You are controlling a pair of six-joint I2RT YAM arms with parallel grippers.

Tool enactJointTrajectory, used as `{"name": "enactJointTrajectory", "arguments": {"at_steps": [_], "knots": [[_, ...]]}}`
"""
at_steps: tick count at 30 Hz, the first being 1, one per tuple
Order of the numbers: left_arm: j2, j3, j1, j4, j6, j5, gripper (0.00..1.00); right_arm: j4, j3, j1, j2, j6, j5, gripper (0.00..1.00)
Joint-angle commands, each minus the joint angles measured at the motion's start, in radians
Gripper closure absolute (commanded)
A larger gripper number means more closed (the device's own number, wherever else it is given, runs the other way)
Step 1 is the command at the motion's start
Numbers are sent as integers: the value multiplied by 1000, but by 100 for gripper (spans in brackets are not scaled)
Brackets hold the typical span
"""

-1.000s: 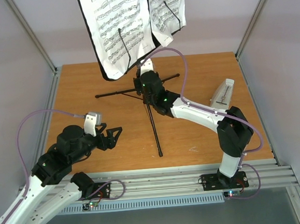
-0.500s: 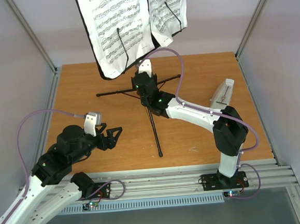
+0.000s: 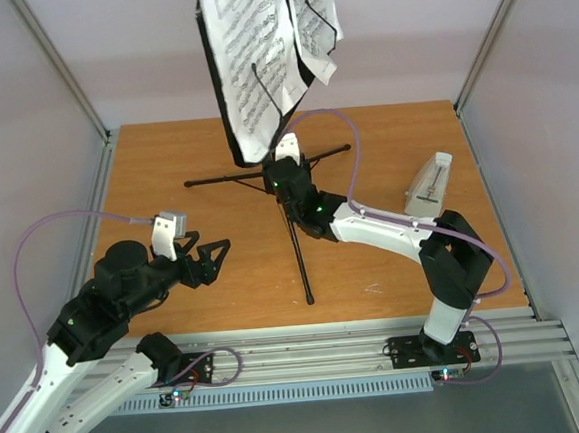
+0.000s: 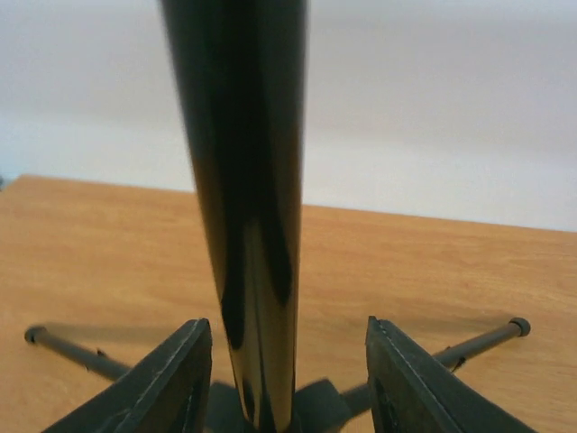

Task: Pack up the instrument practice props
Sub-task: Adjust the music stand at the center of the board.

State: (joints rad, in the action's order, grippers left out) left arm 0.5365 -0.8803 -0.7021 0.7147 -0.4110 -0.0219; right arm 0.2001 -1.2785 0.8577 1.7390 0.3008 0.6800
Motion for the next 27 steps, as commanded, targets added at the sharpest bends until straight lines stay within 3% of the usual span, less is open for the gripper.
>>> {"name": "enactJointTrajectory", "arguments": {"at_steps": [1,9,14,20,23,27], "knots": [[0,-53,-2,15,14,20,12,61,48,9,-68,31,-45,48],[-1,-120,-2,57,13,46,12,98,119,7,-116,88,-166,19],[9,-212,-2,78,22,35,11,118,247,7,-250,103,-255,4],[108,-379,-2,106,66,-49,13,50,454,5,-496,77,-317,2],[188,-489,-1,137,98,-95,16,-84,499,-15,-633,39,-350,3],[289,-617,-3,143,115,-179,23,-319,455,-120,-807,-68,-522,6]]}}
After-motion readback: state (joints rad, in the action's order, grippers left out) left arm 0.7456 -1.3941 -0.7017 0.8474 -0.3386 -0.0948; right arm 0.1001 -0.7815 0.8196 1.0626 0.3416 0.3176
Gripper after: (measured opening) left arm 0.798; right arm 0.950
